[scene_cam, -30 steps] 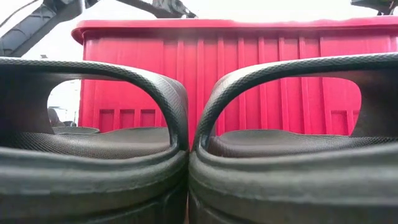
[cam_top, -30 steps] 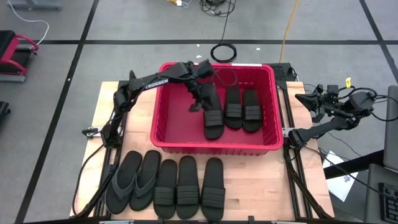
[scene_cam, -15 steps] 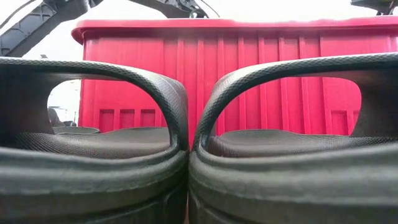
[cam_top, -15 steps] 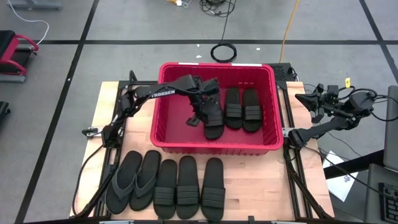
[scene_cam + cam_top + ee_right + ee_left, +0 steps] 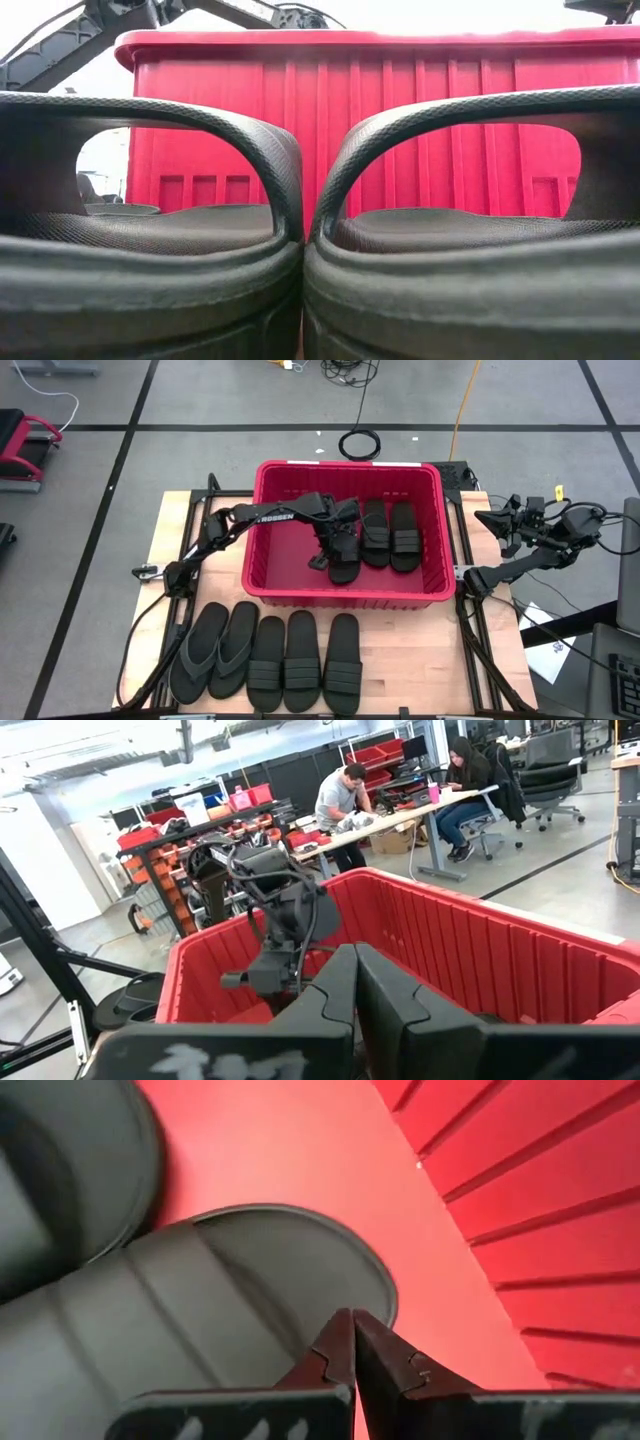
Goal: Pick and place slides into bin
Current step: Put the slide into the red bin
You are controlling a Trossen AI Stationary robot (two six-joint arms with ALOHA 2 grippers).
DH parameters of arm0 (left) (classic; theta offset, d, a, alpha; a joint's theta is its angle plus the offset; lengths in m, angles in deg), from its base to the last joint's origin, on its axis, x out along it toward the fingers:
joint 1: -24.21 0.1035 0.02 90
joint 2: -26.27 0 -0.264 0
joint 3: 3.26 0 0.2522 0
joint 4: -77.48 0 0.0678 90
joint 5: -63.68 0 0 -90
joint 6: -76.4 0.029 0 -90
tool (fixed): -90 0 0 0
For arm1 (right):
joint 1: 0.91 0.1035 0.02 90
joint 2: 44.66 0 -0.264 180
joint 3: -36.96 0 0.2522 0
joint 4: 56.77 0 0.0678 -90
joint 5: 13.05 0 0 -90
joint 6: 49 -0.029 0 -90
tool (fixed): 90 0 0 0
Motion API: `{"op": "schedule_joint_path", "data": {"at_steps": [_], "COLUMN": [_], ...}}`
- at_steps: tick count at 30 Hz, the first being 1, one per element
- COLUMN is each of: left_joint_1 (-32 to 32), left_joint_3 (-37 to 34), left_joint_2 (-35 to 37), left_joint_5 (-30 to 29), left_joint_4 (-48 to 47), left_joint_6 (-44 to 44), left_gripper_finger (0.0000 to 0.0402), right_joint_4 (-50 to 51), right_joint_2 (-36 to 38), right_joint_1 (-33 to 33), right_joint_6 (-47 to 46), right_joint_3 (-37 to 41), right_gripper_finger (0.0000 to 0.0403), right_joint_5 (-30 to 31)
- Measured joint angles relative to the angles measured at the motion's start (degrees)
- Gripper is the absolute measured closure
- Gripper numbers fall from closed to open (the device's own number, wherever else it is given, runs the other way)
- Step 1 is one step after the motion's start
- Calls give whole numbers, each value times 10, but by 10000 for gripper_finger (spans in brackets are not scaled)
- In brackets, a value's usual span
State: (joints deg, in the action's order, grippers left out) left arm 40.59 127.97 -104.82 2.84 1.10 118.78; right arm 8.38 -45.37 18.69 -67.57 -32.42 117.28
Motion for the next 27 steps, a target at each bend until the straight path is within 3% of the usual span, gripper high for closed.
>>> {"op": "schedule_joint_path", "data": {"at_steps": [18, 27], "left_joint_1": [-35, -21], "left_joint_3": [0, 0], "left_joint_2": [-28, -28], "left_joint_5": [-142, -174], "left_joint_4": [25, 11], "left_joint_6": [-18, -16], "left_gripper_finger": [401, 401], "right_joint_4": [-1, -1], "right_joint_2": [0, 0], "right_joint_1": [0, 0], "right_joint_6": [-2, -2], "right_joint_3": [0, 0], "right_gripper_finger": [403, 403], "right_joint_5": [-32, -31]}}
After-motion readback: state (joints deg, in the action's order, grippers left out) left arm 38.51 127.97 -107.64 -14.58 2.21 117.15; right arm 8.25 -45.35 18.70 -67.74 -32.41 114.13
